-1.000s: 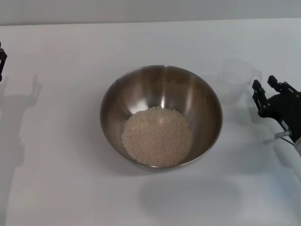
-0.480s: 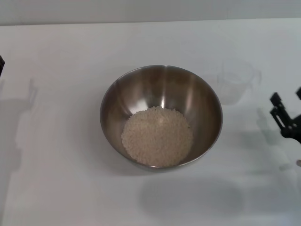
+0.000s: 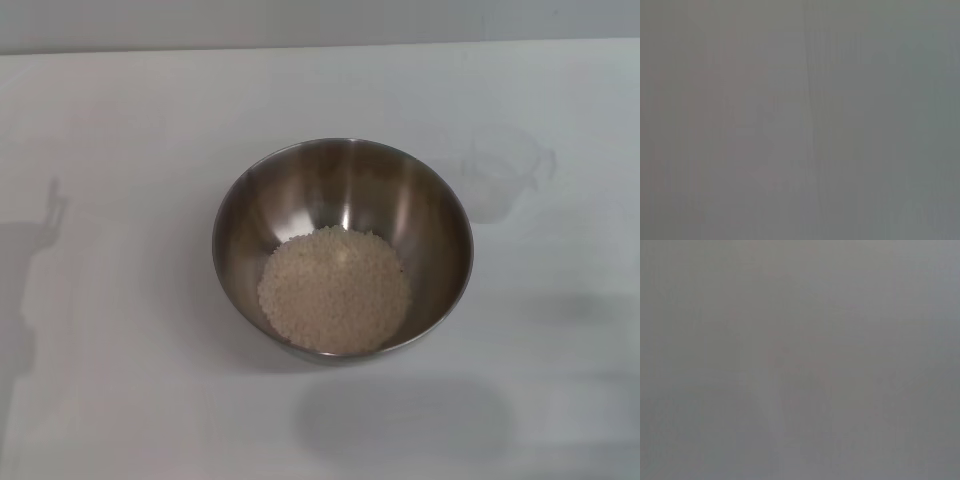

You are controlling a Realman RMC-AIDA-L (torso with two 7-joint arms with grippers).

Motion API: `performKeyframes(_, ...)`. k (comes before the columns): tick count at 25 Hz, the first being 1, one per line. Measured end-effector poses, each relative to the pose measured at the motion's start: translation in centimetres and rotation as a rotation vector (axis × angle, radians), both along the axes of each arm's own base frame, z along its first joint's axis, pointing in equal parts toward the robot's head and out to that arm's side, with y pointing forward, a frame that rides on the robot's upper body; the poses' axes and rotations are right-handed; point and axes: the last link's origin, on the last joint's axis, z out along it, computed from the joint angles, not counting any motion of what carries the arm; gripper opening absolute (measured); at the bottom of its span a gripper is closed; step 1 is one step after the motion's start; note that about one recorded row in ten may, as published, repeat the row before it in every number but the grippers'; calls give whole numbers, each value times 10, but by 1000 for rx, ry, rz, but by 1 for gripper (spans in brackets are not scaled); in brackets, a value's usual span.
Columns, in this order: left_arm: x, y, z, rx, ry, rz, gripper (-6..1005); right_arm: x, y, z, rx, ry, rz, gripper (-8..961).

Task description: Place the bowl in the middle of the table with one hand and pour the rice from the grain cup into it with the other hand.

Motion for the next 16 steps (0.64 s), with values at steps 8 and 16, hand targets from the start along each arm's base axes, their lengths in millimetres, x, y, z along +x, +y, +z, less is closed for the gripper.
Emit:
performKeyframes(8, 1, 1, 0, -1, -2, -5, 791, -14, 43, 7, 5, -9, 68, 782)
performKeyframes(16, 4, 4, -2, -6, -3, -10, 791, -33, 76, 5, -12, -15, 128, 782)
